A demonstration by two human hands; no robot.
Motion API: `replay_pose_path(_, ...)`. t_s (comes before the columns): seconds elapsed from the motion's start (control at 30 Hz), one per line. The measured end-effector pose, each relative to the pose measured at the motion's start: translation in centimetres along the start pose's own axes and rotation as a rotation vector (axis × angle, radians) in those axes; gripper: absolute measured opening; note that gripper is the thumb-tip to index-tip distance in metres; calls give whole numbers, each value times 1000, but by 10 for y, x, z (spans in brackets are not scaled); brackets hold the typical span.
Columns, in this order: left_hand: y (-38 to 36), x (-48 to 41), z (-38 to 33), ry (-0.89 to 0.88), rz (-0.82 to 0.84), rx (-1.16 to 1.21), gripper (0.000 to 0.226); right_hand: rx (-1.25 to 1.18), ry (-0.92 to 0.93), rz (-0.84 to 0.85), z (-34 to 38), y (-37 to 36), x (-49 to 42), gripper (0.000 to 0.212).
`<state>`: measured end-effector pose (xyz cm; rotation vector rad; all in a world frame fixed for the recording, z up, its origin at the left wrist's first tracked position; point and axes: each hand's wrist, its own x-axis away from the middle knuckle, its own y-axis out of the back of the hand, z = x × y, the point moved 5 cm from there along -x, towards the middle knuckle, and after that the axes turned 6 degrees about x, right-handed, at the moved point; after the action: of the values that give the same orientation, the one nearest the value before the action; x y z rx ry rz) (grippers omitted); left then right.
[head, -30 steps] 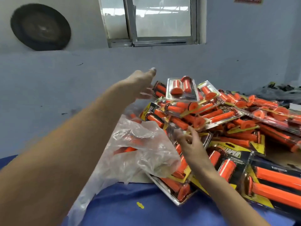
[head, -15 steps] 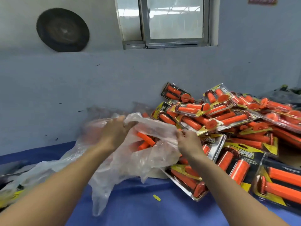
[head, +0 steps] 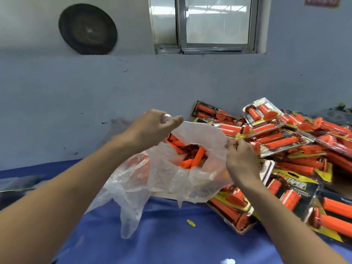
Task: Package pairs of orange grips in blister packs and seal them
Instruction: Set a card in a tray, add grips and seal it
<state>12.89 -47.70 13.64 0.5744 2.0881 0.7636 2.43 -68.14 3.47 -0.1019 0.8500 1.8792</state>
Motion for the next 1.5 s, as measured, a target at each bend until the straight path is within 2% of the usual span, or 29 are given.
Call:
replay_pose_path(0.07, -3, 9, 4, 24, 39, 60, 53, -76, 4, -99, 1, -5, 24, 29)
replay_pose_path(0.1, -5, 14, 7, 42, 60, 98, 51, -127, 40, -205, 4, -3, 41, 24)
replay_pose_path(0.17, -7, 24, 14, 75, 109, 157, 47, -213, 232, -390, 21, 3, 85, 17)
replay_pose_path(0.2, -7, 30, 18, 69, 117, 156, 46, -217, 362, -386, 31, -2, 105, 14)
replay_pose_path(0.27, -5, 43, 26, 60, 110, 186, 44, -109, 581, -205, 44, -28, 137, 15)
replay_pose_path(0.3, -5, 50, 31, 76, 104, 221, 46, -23, 619, -78, 46, -46, 145, 19)
replay_pose_path(0.4, -3, 69, 47, 122, 106, 249, 71, 203, 527, 221, 40, -97, 140, 54)
replay_pose_path(0.5, -2, 86, 69, 135, 185, 22, 82, 613, 568, 372, 32, -138, 124, 86)
replay_pose_path(0.6, -10, 99, 94, 202, 234, -294, 60, 904, 539, 485, 11, -163, 111, 99)
replay_pose_path(0.67, -18, 99, 99, 182, 211, -399, 25, 1027, 530, 486, 1, -169, 107, 93)
replay_pose_path(0.7, -18, 95, 99, 169, 160, -380, 18, 1041, 551, 475, -2, -170, 106, 84)
replay_pose_path(0.8, 11, 67, 92, 241, -107, -163, 24, 1010, 657, 473, -1, -165, 106, 44)
replay_pose_path(0.87, 37, 48, 89, 315, -245, -37, 22, 964, 695, 457, 1, -152, 102, 26)
replay_pose_path(0.97, 67, 29, 77, 299, -317, 6, 21, 867, 770, 427, 10, -125, 99, 28)
replay_pose_path(1.13, 83, 36, 52, 196, -389, 15, 29, 779, 1002, 524, 23, -98, 124, 28)
replay_pose_path(1.2, 74, 53, 56, 165, -291, -101, 32, 826, 1008, 590, 19, -91, 128, 28)
replay_pose_path(1.37, 41, 118, 80, 178, 310, -17, 21, 1005, 973, 708, 11, -90, 151, 32)
replay_pose_path(1.43, 44, 140, 90, 229, 402, -23, 18, 1000, 940, 725, 28, -95, 169, 30)
replay_pose_path(1.5, 59, 161, 102, 282, 403, -30, 26, 917, 927, 771, 56, -101, 195, 29)
